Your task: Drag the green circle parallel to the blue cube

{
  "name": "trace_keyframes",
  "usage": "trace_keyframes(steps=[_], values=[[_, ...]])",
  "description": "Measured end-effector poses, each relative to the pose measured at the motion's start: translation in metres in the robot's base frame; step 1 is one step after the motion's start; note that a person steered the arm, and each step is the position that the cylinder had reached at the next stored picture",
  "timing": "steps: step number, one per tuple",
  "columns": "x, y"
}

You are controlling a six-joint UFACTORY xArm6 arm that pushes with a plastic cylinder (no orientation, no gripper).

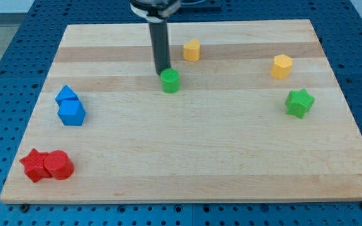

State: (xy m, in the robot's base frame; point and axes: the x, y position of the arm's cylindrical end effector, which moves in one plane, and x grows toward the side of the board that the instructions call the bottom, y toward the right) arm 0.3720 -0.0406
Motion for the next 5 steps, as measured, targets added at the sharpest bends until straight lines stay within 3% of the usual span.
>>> trace_keyframes(steps=[2, 3, 4, 5], values=[[0.071, 0.080], [0.051, 0.077], [-0.005, 0.047], [0.015, 0.011]])
